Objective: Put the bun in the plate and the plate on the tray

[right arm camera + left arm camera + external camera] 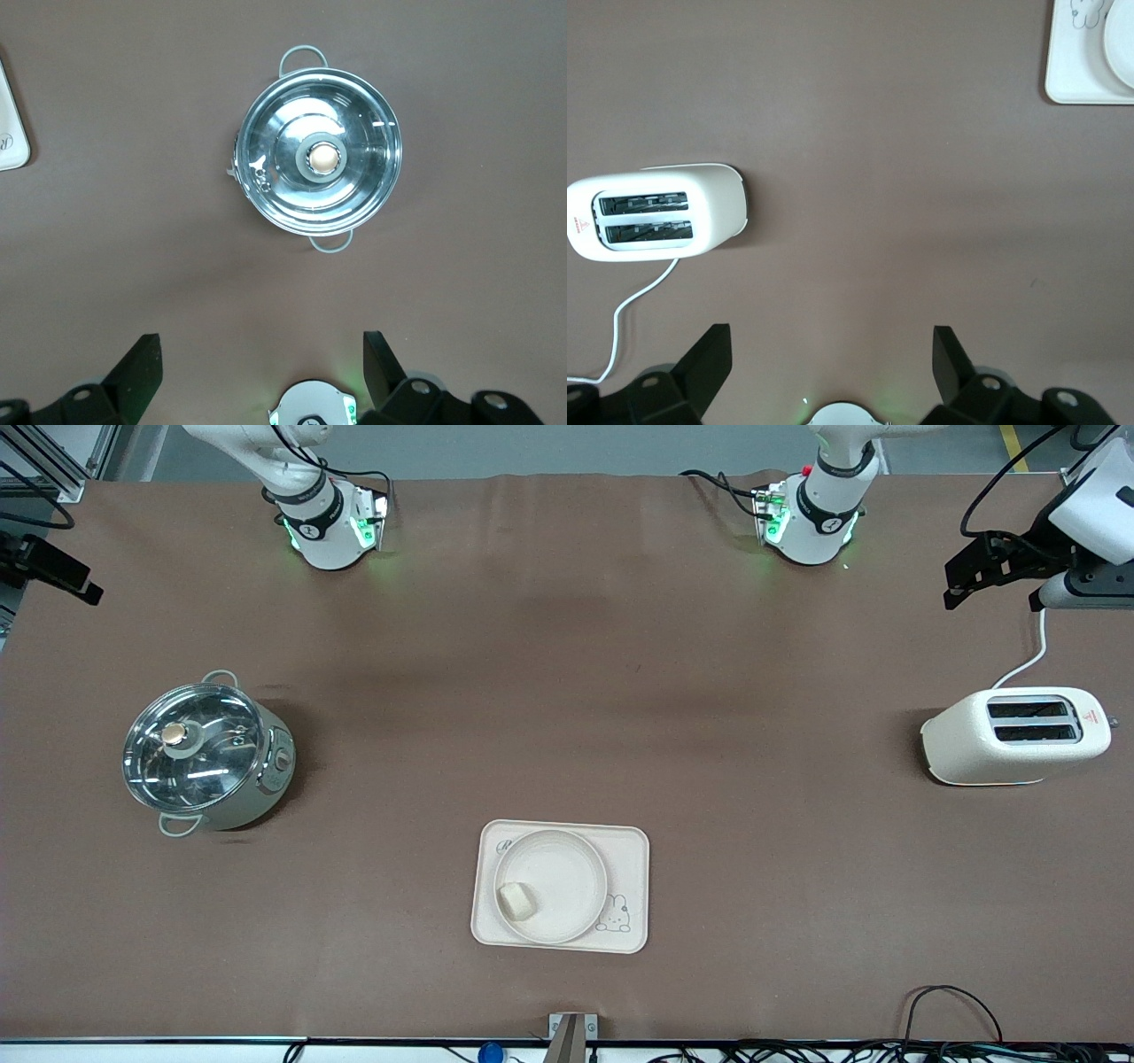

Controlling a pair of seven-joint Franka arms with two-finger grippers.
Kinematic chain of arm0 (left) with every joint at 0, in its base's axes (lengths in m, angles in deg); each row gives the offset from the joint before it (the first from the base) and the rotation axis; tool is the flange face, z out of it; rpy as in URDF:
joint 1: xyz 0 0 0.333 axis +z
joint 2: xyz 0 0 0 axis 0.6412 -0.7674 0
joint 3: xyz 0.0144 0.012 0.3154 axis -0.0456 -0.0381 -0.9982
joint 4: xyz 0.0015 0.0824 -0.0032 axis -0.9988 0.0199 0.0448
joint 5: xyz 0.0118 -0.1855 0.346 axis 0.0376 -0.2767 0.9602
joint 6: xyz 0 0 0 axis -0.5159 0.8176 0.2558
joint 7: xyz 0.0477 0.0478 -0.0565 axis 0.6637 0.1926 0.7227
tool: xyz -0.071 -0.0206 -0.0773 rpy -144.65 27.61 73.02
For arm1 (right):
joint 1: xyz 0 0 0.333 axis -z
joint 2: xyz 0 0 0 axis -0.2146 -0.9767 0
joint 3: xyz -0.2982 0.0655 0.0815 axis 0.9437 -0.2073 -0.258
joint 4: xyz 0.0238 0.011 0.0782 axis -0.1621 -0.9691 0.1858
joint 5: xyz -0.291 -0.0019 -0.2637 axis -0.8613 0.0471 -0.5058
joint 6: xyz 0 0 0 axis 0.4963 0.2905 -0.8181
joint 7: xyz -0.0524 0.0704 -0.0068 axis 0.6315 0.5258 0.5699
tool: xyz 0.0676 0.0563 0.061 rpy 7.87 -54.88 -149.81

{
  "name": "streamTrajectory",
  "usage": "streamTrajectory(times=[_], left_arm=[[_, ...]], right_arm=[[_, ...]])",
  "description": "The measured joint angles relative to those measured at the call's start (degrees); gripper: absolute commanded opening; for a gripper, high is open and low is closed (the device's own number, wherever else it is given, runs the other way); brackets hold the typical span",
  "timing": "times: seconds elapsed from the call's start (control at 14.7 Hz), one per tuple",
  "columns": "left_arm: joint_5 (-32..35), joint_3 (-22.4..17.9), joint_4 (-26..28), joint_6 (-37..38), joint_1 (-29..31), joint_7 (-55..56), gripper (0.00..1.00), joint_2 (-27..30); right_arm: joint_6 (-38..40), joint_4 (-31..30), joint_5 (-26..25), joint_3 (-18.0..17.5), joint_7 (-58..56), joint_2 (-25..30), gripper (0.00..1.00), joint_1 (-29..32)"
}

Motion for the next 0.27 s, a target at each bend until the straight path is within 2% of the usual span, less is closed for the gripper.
streamTrajectory(times=[0.27], left_arm=[[0.00,0.00,-0.38,-0.78,0.03,0.00,1.00,0.36]], right_arm=[[-2.61,-0.03,0.00,-0.03,-1.31,0.00,1.00,0.00]])
